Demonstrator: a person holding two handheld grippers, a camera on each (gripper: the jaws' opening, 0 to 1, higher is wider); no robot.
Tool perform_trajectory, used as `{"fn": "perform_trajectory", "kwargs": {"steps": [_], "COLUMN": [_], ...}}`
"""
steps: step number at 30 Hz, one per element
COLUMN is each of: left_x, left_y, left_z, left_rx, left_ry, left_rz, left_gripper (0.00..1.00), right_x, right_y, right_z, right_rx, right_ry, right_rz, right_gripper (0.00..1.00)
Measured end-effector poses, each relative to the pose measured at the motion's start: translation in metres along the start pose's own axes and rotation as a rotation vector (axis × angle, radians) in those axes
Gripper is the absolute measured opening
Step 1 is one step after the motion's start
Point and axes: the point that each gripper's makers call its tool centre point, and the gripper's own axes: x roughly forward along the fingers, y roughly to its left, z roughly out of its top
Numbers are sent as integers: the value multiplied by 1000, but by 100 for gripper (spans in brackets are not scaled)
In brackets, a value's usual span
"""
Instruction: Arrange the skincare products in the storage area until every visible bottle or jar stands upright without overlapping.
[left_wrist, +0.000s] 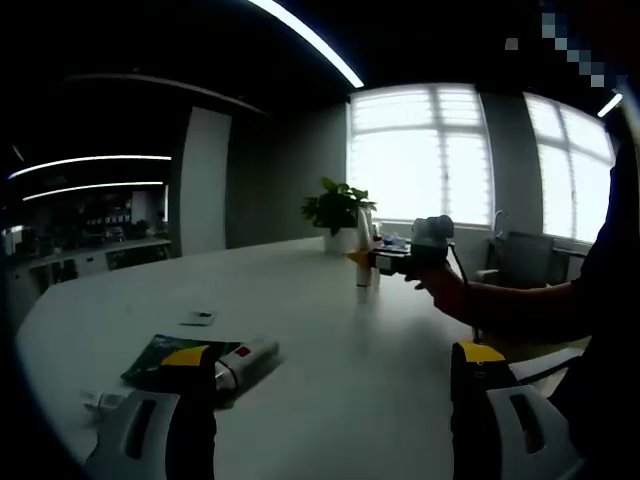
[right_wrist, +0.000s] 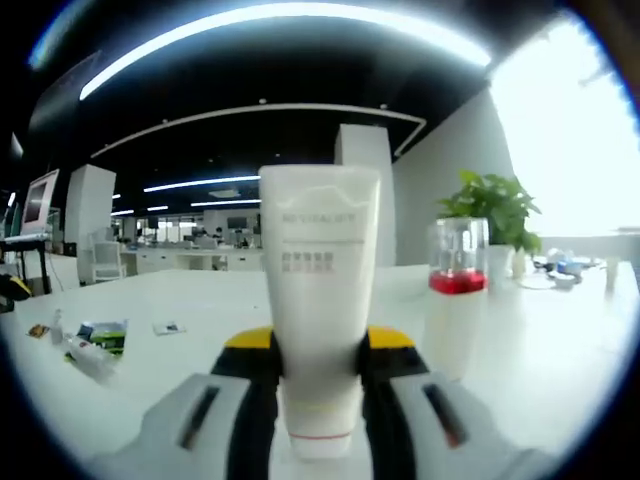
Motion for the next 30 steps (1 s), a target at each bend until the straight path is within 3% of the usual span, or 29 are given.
{"fn": "perform_trajectory", "kwargs": {"steps": [30], "left_x": [2], "left_y": [7], "left_z": [-11], "left_rx": [-17], "left_ry": [21], "left_rz": [9], "left_gripper": [100], "right_x": [17], "right_y": [-14], "right_z": [-8], "right_rx": [-55], "right_ry": [10], "right_rz": [-47], "right_gripper": [30]}}
